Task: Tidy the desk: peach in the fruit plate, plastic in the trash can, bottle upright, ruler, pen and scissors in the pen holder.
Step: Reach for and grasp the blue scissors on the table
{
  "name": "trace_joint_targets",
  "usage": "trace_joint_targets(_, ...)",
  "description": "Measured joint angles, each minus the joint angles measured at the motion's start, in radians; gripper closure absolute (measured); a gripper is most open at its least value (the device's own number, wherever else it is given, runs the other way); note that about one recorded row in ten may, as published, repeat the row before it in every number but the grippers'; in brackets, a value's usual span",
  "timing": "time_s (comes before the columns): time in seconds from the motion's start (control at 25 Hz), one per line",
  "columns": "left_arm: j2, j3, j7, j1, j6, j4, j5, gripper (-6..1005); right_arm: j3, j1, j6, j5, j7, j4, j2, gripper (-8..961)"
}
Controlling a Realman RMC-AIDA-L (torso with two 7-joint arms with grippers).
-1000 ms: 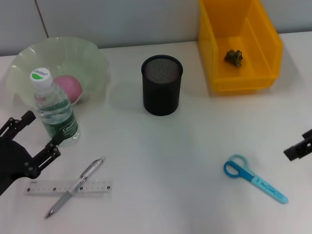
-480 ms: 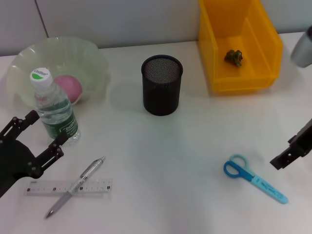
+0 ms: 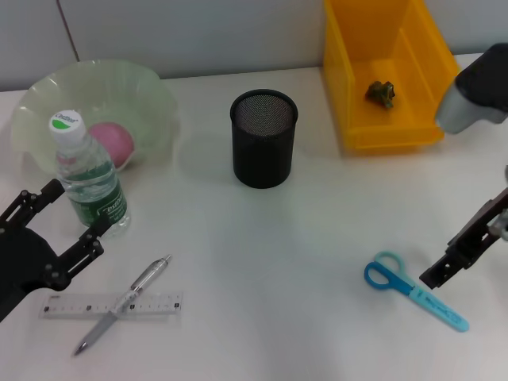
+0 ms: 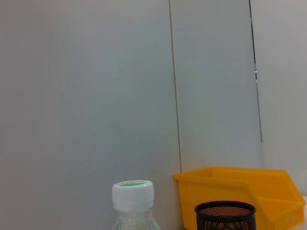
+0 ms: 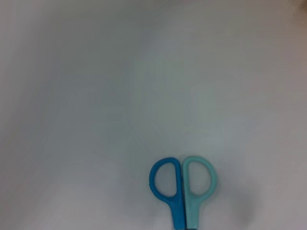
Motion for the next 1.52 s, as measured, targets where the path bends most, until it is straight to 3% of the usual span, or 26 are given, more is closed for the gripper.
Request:
trace_joint_targets(0.64,-0.002,0.007,0.001,-0.004,0.0,-0.002,0.002,213,-0.173,-0.005,0.045,0.013,0.135,-0.048,0.004,137)
trace_joint_targets(1.52,0.0,0.009,0.003,-0.006,0.008,0.004,0.001,213,-0.264,-0.012,0.078,0.015,0.191,-0.037,0.006,136)
